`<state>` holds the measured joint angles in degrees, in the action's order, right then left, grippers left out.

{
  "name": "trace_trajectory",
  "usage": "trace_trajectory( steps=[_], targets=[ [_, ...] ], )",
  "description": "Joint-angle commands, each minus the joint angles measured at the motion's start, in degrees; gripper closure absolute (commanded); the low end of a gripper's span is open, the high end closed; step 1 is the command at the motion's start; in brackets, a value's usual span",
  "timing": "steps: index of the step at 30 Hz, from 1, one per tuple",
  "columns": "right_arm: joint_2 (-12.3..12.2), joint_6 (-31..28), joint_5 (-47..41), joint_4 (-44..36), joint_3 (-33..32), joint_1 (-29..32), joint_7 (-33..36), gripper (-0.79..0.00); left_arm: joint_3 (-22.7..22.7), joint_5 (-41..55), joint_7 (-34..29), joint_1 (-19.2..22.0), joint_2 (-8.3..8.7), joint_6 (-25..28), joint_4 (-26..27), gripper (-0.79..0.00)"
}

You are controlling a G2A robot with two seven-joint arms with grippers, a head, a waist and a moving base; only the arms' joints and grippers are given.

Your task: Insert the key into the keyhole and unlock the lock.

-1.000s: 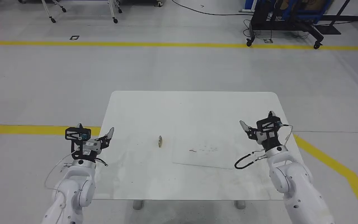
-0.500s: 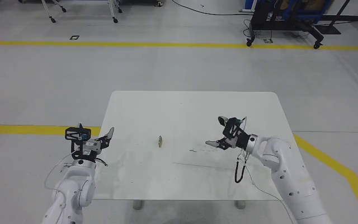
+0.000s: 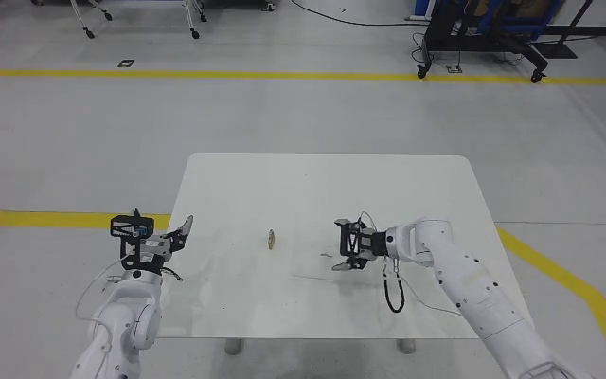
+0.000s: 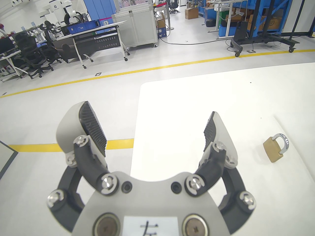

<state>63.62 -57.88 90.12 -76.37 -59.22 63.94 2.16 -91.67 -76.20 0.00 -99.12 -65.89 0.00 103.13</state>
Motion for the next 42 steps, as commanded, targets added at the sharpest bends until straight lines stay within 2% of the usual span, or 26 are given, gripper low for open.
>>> trace_trajectory(
  steps=[1,11,19,20,23,24,25,32,42],
  targets=[
    [0.16,0.8,2.22,1.02,1.33,-0.69,-1.26,-0.379,0.0,0.0,0.0,0.0,0.0,0.0,0.0,-0.785],
    [2.06,0.48,3.41,9.14,7.98,-6.21,-4.12,-0.305,0.0,0.0,0.0,0.0,0.0,0.0,0.0,-0.785],
    [3.03,0.65,3.66,13.1,10.87,-8.72,-6.39,-0.259,0.0,0.0,0.0,0.0,0.0,0.0,0.0,-0.785],
    [3.1,0.5,3.66,13.47,11.13,-8.96,-6.69,-0.197,0.0,0.0,0.0,0.0,0.0,0.0,0.0,-0.785],
    [3.3,0.1,3.8,14.49,11.86,-9.61,-7.41,-0.135,0.0,0.0,0.0,0.0,0.0,0.0,0.0,-0.785],
    [3.37,0.08,3.95,14.77,12.14,-9.8,-7.5,-0.092,0.0,0.0,0.0,0.0,0.0,0.0,0.0,-0.785],
    [3.44,0.11,4.05,15.03,12.39,-9.95,-7.55,0.0,0.0,0.0,0.0,0.0,0.0,0.0,0.0,-0.785],
    [3.37,0.35,4.92,15.41,12.87,-10.54,-9.23,0.0,0.0,0.0,0.0,0.0,0.0,0.0,0.0,-0.785],
    [1.51,2.07,6.5,12.15,9.85,-8.18,-14.15,0.0,0.0,0.0,0.0,0.0,0.0,0.0,0.0,-0.785]
  ],
)
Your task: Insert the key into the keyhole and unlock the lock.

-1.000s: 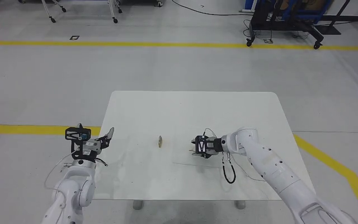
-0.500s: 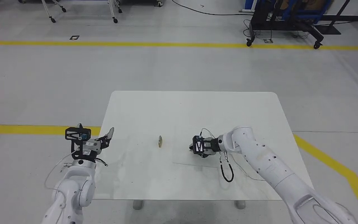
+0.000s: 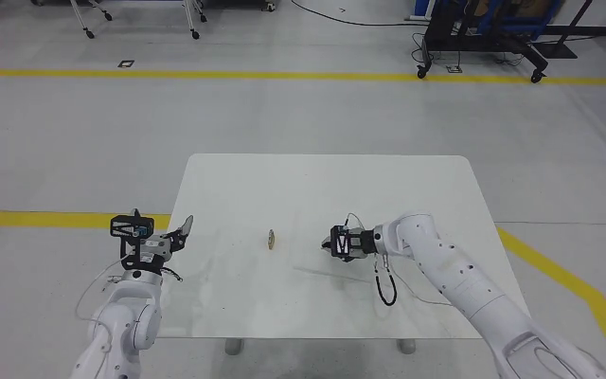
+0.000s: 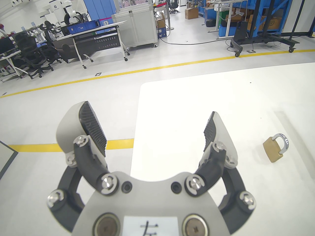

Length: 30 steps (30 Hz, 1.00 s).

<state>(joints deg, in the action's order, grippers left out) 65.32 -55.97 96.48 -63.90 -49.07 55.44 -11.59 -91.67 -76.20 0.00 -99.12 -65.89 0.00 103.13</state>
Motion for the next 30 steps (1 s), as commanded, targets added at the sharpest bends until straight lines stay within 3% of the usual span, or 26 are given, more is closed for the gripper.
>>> trace_trajectory(
  steps=[1,16,19,21,27,30],
  targets=[
    [-0.38,0.37,0.23,-0.57,-0.61,0.68,-0.72,0.0,0.0,0.0,0.0,0.0,0.0,0.0,0.0,-0.785],
    [-1.1,0.92,-0.58,-1.06,-2.2,2.13,-1.66,0.0,0.0,0.0,0.0,0.0,0.0,0.0,0.0,-0.785],
    [-1.46,3.67,-2.74,-0.52,-3.75,3.98,-5.24,0.0,0.0,0.0,0.0,0.0,0.0,0.0,0.0,-0.785],
    [-1.91,5.36,-3.98,-1.42,-5.29,5.45,-10.94,0.0,0.0,0.0,0.0,0.0,0.0,0.0,0.0,-0.785],
    [-4.28,4.37,-6.76,-1.22,-11.76,10.81,-37.07,0.0,0.0,0.0,0.0,0.0,0.0,0.0,0.0,-0.785],
    [-4.92,4.32,-10.34,-1.47,-13.06,12.63,-41.05,0.0,0.0,0.0,0.0,0.0,0.0,0.0,0.0,-0.785]
  ],
)
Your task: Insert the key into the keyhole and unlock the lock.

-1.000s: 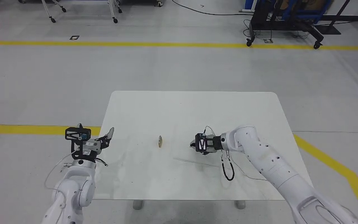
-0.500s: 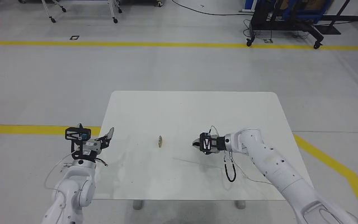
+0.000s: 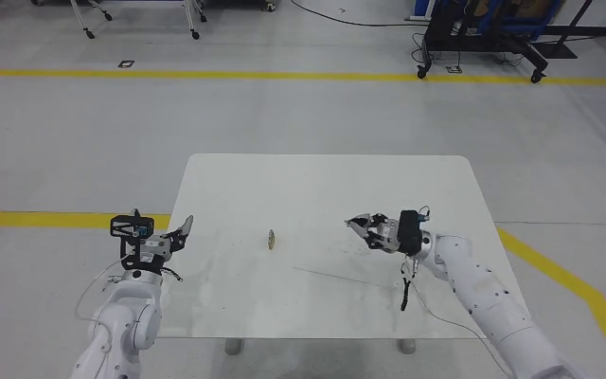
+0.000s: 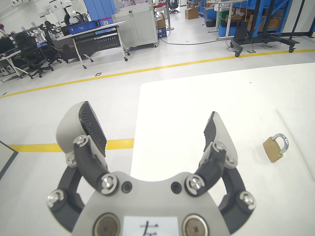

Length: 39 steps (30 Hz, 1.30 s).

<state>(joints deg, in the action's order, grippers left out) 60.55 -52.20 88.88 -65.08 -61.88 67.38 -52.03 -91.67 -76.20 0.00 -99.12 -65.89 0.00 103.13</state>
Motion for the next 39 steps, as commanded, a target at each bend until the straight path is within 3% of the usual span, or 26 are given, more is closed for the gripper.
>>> trace_trajectory(
  steps=[1,11,14,17,19,21,24,27,39],
  targets=[
    [-0.34,0.03,-4.94,-0.9,-0.34,1.24,-0.1,0.0,0.0,0.0,0.0,0.0,0.0,0.0,0.0,-0.785],
    [-0.89,-1.35,-6.6,-1.5,-0.87,1.78,1.28,0.0,0.08,0.29,0.07,0.04,-0.01,0.29,0.06,-0.785],
    [-0.51,-2.73,-12.08,-2.13,-0.01,2.31,2.67,0.0,1.23,11.79,2.25,0.39,-0.3,9.51,0.49,-0.785],
    [0.29,-5.25,-17.01,-0.1,1.91,0.54,5.19,0.0,4.22,27.03,-0.29,3.56,-0.58,22.29,-0.68,-0.785],
    [1.25,-5.8,-21.17,0.88,4.14,-0.65,5.75,0.0,8.24,40.43,-6.71,6.99,-0.79,31.42,-2.55,-0.785],
    [2.2,-5.8,-23.49,2.6,7.19,-2.4,6.06,0.0,11.72,45.96,-14.41,11.86,-0.84,34.88,-4.34,-0.785],
    [3.35,-5.8,-26.52,4.62,11.38,-4.87,6.13,0.0,16.78,54.52,-20.91,18.06,-1.35,36.03,-7.14,-0.785],
    [4.09,-5.8,-29.89,6.22,13.1,-5.88,5.75,0.0,18.84,59.42,-24.75,22.41,-1.65,33.74,-9.89,-0.785],
    [4.0,-5.8,-31.21,8.1,14.49,-6.8,5.75,0.0,19.73,60.42,-24.93,21.16,-1.7,32.27,-11.21,-0.785]
  ],
)
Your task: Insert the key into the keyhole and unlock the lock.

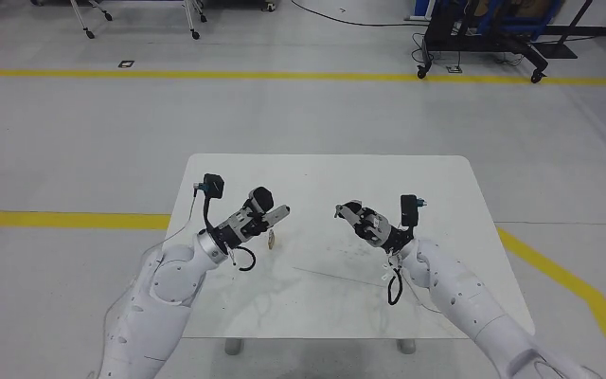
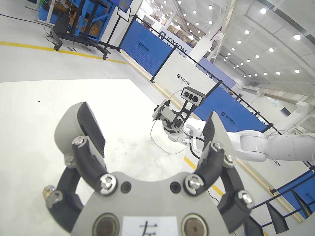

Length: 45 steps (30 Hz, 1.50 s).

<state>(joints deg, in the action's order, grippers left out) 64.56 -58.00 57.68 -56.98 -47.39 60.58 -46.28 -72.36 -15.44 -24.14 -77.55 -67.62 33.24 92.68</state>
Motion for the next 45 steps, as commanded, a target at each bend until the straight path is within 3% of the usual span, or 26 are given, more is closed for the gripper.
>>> trace_trajectory(
  steps=[1,4,8,13,14,16,17,18,21,24,29,31,34,39,45],
  targets=[
    [0.11,0.0,-0.83,-1.25,0.45,0.59,0.8,0.0,1.11,-0.25,-2.25,-0.54,0.06,-0.09,-0.26,-0.785],
    [0.26,0.0,-7.63,-2.51,1.32,1.68,4.4,0.0,2.51,-0.07,-6.91,-0.97,0.32,2.09,-0.52,-0.785],
    [0.58,0.0,-24.29,-3.67,4.59,2.07,12.68,0.0,4.97,2.16,-14.98,0.37,0.64,5.62,-0.88,-0.785],
    [0.15,0.0,-40.1,-4.41,6.42,0.63,24.92,0.0,5.53,5.63,-15.64,1.95,0.68,4.84,-3.2,-0.77],
    [0.03,0.0,-42.63,-4.78,6.58,0.55,26.92,0.0,5.74,8.9,-15.21,1.98,0.58,4.34,-3.75,-0.733],
    [-0.22,0.0,-47.77,-5.72,6.87,0.6,30.86,0.0,6.27,17.49,-15.99,2.28,0.4,2.47,-5.08,-0.563],
    [-0.38,0.0,-50.1,-6.04,6.91,0.57,32.96,0.0,6.44,21.73,-17.2,2.71,0.34,1.61,-5.75,-0.523],
    [-0.53,0.0,-52.18,-6.4,6.91,0.55,35.05,0.0,6.36,24.25,-18.41,3.27,0.37,0.97,-6.55,-0.536],
    [-0.87,0.0,-57.67,-7.43,6.92,0.66,40.99,0.0,6.62,27.41,-19.7,4.26,0.31,0.55,-8.3,-0.668],
    [-0.96,0.0,-61.83,-7.38,6.8,0.69,46.08,0.0,7.45,26.07,-19.1,5.09,0.14,1.1,-9.43,-0.634],
    [-0.6,0.0,-66.54,-6.79,6.72,0.68,52.67,0.0,9.03,22.01,-16.34,6.19,-0.23,0.98,-10.9,-0.483],
    [-0.38,0.0,-67.82,-6.38,6.52,0.67,54.53,0.0,9.34,19.65,-14.64,6.3,-0.31,0.49,-10.87,-0.382],
    [0.0,0.0,-69.25,-5.78,6.09,0.73,56.77,0.0,9.69,17.81,-12.78,6.06,-0.4,-0.15,-10.56,-0.329],
    [0.77,0.0,-70.99,-4.93,5.53,0.66,60.01,0.0,9.89,16.91,-11.78,5.91,-0.42,-0.69,-10.17,-0.271],
    [2.13,0.0,-73.22,-3.39,5.63,-0.15,63.46,0.0,10.03,16.66,-11.57,6.01,-0.42,-1.66,-9.98,-0.274]
  ],
)
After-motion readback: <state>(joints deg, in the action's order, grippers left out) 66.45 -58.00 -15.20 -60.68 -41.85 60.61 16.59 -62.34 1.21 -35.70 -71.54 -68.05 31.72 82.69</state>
